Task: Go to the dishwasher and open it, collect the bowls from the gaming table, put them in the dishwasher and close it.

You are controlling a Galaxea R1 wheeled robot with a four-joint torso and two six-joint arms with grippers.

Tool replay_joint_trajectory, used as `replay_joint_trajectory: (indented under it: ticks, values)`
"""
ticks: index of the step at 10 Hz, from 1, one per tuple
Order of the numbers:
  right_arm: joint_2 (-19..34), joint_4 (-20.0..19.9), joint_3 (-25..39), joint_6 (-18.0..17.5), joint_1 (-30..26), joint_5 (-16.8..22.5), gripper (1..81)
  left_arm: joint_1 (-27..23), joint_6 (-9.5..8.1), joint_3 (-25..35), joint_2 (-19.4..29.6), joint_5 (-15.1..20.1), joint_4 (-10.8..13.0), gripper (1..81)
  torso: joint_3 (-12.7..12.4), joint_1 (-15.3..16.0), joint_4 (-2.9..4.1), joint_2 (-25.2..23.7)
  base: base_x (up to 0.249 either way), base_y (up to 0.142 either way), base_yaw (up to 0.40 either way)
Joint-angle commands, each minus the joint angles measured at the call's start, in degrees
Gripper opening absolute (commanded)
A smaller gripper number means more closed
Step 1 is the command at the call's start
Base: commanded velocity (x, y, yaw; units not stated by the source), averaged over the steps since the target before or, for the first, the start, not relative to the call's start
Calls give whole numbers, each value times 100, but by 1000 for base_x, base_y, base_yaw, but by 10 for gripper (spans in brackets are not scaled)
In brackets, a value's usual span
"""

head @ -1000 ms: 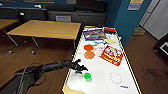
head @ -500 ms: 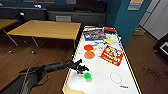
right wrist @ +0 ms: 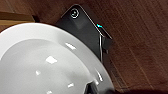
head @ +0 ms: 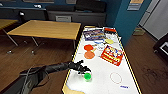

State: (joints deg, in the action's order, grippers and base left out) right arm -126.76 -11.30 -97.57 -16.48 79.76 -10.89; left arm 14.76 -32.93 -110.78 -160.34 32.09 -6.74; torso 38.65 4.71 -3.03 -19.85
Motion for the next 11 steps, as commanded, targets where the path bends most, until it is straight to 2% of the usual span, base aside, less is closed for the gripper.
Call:
replay_joint_trajectory:
  ticks: [1,6,9,11]
  values:
    - [280,119,99,5,-140,394,10,-874,41,188,-33,184,-47,811,0,0,0,0,0,0,0]
    - [271,119,134,23,-140,394,10,-602,278,267,-25,175,-47,811,0,0,0,0,0,0,0]
    - [262,119,134,40,-140,385,10,-479,304,310,-33,175,-47,811,0,0,0,0,0,0,0]
    - [262,119,126,40,-140,385,10,-294,435,302,-33,166,-47,811,0,0,0,0,0,0,0]
